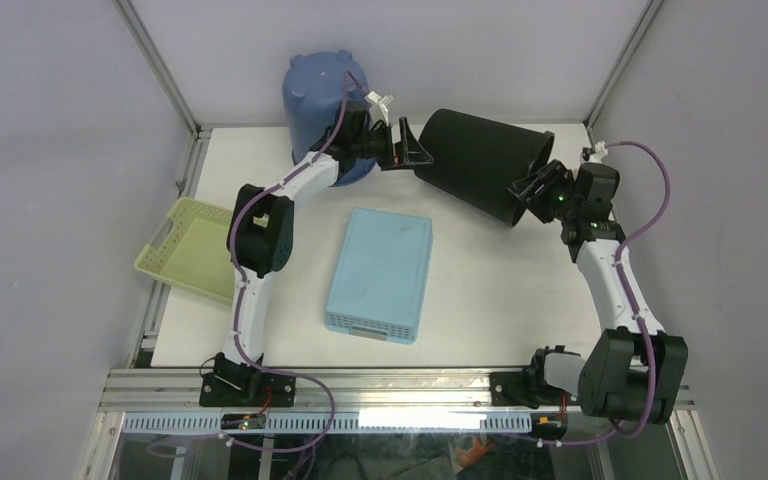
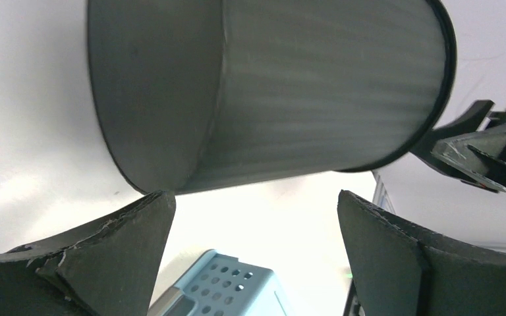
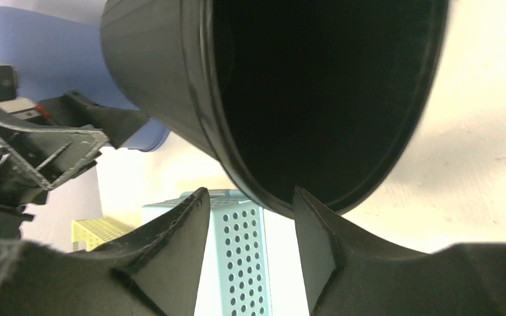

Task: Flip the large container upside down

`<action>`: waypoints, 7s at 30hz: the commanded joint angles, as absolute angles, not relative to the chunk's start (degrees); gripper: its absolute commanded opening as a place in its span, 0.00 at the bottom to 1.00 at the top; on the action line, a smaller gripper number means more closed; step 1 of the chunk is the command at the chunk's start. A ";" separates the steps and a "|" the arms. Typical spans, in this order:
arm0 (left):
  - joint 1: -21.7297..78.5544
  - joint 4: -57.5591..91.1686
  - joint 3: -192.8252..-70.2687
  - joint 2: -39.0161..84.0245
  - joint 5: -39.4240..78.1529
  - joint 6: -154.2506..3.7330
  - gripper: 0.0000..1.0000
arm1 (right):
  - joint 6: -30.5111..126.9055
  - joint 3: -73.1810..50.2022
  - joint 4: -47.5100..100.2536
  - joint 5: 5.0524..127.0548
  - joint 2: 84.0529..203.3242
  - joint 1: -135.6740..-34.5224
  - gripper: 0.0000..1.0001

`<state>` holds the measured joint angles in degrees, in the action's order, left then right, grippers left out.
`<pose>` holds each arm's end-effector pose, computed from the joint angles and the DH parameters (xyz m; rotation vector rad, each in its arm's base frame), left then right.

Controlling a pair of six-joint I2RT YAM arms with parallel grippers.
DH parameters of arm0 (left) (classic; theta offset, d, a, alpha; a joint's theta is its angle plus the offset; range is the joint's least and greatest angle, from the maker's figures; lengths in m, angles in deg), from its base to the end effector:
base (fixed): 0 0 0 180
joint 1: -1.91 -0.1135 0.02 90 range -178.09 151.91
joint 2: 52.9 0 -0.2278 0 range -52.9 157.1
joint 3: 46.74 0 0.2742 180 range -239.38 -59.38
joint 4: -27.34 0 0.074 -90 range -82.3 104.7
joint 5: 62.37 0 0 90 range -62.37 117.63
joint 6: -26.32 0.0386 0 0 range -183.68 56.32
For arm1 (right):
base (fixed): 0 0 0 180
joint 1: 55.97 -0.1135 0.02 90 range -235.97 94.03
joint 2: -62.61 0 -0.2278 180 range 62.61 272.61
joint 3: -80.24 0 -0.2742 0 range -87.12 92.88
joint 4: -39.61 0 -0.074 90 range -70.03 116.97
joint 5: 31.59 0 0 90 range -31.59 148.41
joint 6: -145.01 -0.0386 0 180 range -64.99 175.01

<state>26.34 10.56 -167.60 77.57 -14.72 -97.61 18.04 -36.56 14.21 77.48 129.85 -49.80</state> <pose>0.4718 -0.2429 0.1955 0.3328 2.1604 -1.3615 0.3012 -0.0199 0.2499 0.5843 2.0421 0.6701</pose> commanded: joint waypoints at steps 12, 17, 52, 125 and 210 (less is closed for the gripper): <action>27.12 19.69 -166.07 76.13 -19.49 -101.52 0.99 | 16.97 -37.47 27.98 85.26 133.19 -50.20 0.30; 27.01 19.63 -163.68 73.70 -19.48 -100.65 0.99 | 17.26 -37.89 31.67 86.19 136.46 -50.29 0.42; 21.08 5.02 -153.16 54.33 -10.64 -88.61 0.99 | 41.19 -29.29 4.13 109.76 142.18 -49.73 0.47; 25.66 16.40 -152.84 60.84 4.25 -97.82 0.99 | 32.72 -18.71 0.68 69.54 137.78 -59.37 0.43; 23.79 3.75 -154.23 42.11 -4.54 -89.69 0.99 | -26.86 -80.23 120.92 87.13 155.25 -55.36 0.11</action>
<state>23.61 2.60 -152.76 45.33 -2.90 -90.18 -30.02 -77.89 112.13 87.32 153.52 -55.79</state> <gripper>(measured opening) 0.989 0.140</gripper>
